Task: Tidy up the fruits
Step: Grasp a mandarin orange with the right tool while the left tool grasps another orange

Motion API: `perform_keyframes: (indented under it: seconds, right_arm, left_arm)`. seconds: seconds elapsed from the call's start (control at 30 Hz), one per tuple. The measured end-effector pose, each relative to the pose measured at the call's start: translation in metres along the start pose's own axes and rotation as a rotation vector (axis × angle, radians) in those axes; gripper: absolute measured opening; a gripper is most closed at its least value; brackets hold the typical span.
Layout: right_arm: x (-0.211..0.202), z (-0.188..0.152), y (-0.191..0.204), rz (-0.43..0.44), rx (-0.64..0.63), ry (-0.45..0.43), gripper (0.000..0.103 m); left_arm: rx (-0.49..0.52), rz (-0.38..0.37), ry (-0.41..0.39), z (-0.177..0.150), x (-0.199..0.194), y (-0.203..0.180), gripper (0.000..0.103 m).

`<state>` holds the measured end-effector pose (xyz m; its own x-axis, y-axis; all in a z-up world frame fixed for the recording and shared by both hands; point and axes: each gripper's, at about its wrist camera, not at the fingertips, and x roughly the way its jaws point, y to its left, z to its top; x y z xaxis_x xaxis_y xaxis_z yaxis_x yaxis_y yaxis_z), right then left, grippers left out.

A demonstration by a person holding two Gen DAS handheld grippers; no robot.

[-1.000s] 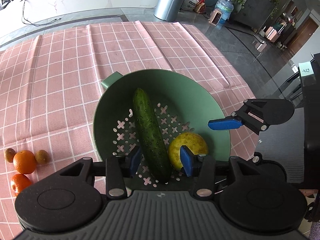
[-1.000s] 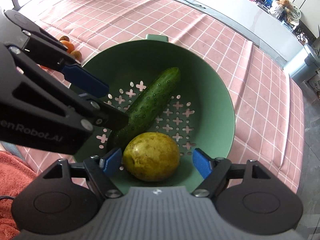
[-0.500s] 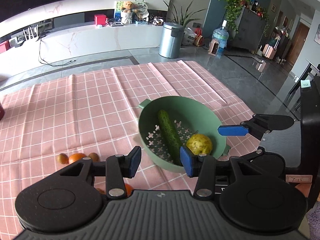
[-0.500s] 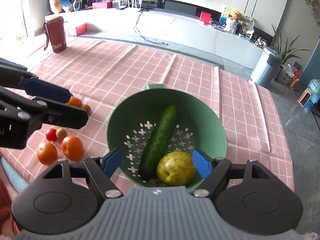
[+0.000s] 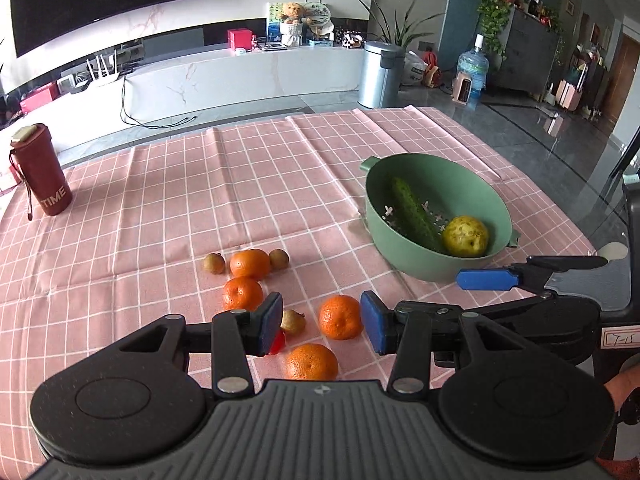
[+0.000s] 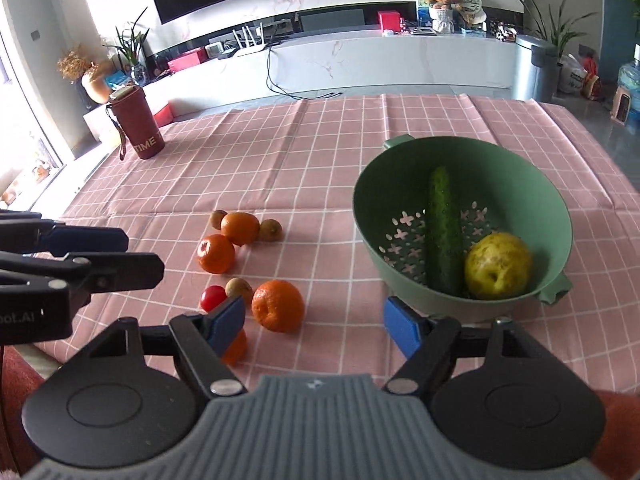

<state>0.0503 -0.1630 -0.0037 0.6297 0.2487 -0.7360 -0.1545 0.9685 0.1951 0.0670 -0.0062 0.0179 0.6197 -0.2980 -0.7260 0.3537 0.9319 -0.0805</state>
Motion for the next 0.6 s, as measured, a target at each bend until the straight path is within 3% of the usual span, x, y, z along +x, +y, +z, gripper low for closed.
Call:
perform_keyframes:
  seconds: [0.13, 0.23, 0.43, 0.6]
  right_arm:
    - [0.005, -0.007, -0.002, 0.013, 0.049, 0.002, 0.071]
    - [0.010, -0.012, -0.003, -0.001, 0.061, 0.019, 0.064]
    - [0.012, -0.019, 0.001, -0.027, 0.013, -0.009, 0.038]
    - [0.023, -0.017, -0.003, -0.031, 0.031, 0.003, 0.034]
  left_arm:
    - [-0.017, -0.022, 0.008, -0.008, 0.006, 0.008, 0.053]
    - [-0.048, -0.045, 0.012, -0.015, 0.010, 0.017, 0.053]
    - [-0.092, -0.125, 0.009, -0.030, 0.014, 0.029, 0.053]
    - [-0.106, -0.135, 0.062, -0.041, 0.035, 0.033, 0.053]
